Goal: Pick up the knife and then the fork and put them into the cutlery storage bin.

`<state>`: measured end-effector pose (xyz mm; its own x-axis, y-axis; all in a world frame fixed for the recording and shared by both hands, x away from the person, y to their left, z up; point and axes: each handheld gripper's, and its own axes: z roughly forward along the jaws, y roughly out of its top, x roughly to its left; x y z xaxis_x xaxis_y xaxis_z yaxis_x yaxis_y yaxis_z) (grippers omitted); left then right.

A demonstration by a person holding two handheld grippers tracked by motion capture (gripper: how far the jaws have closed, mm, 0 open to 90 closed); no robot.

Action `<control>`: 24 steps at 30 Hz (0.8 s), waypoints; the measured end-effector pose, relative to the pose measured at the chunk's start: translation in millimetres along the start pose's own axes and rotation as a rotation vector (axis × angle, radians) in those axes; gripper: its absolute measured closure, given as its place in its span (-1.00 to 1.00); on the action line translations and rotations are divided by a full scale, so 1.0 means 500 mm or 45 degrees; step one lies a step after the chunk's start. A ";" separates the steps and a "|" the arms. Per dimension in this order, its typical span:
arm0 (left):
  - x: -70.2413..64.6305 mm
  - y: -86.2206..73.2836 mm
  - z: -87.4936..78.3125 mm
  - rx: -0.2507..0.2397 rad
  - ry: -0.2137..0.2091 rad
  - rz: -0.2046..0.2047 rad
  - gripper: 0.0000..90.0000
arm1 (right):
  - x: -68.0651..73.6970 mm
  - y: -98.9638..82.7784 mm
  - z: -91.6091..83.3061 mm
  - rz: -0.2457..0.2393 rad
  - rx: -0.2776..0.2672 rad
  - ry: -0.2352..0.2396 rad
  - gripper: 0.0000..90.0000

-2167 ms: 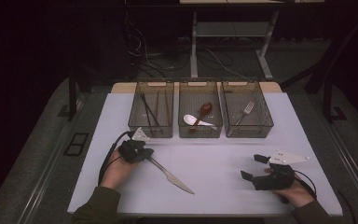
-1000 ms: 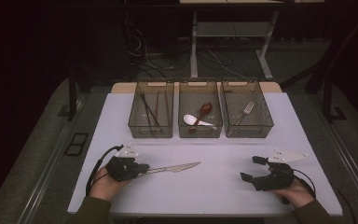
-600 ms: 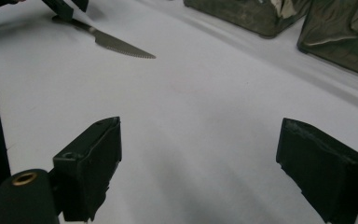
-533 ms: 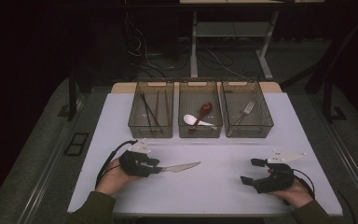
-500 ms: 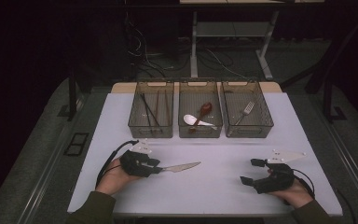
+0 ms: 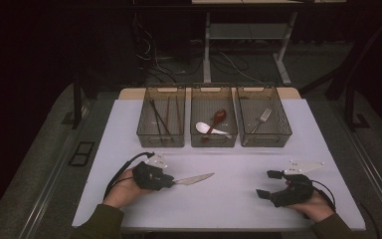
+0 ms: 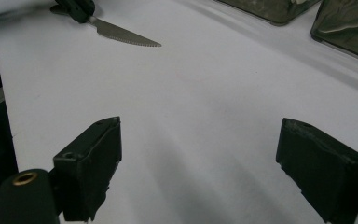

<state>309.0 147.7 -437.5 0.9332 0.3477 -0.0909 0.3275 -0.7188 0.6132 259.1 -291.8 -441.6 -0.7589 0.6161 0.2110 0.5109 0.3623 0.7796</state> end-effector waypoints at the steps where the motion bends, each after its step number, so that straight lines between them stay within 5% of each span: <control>1: 0.001 0.001 0.000 0.004 0.001 0.026 0.71 | 0.000 0.000 0.000 0.002 0.001 0.000 -0.69; 6: -0.002 0.001 0.000 0.011 -0.005 0.056 0.71 | 0.000 0.000 0.001 0.003 0.003 0.005 -0.69; 14: -0.010 0.001 0.001 0.011 -0.026 0.006 0.76 | 0.000 0.000 0.003 0.007 0.012 0.016 -0.68; 24: -0.018 0.001 0.000 0.017 0.003 0.011 0.77 | 0.001 0.000 0.003 0.013 0.021 0.022 -0.68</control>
<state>300.5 144.2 -436.6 0.9356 0.3430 -0.0837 0.3215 -0.7300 0.6031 259.4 -290.5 -442.3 -0.7604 0.6079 0.2287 0.5250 0.3679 0.7674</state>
